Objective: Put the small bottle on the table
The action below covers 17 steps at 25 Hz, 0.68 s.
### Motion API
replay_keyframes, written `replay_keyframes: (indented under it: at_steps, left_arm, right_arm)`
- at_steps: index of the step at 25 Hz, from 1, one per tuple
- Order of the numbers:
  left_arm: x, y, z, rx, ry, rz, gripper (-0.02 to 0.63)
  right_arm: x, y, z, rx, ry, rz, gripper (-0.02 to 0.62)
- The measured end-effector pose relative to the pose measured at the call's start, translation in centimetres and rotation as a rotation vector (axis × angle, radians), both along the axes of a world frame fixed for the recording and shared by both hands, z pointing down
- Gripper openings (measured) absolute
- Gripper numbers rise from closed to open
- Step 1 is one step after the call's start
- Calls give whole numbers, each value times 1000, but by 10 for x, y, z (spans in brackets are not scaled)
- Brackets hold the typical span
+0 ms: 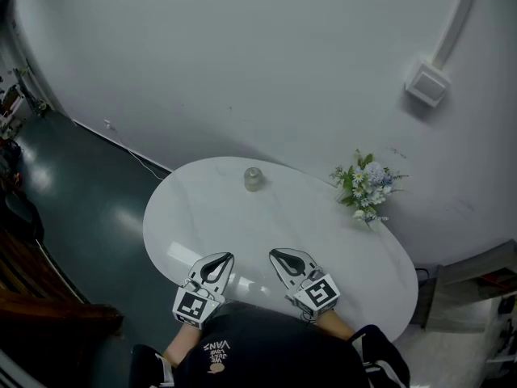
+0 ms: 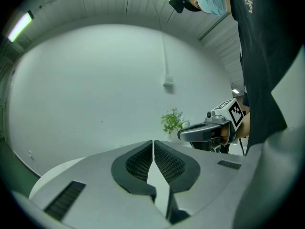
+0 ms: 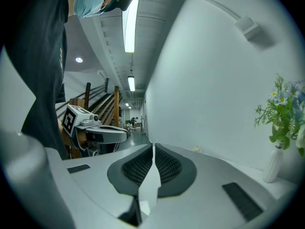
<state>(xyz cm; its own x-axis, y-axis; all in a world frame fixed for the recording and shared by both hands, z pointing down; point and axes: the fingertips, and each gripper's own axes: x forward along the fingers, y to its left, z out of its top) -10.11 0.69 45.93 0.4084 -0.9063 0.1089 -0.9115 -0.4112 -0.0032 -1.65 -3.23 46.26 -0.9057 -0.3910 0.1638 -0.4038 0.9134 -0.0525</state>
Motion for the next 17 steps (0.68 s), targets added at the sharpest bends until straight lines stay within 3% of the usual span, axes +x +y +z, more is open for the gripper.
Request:
replay_keyframes:
  at_steps: [17]
  left_arm:
    - [5,-14,0,-12,8,15,29]
  right_arm:
    - [-8,-8,-9,-1,-9,-22,46]
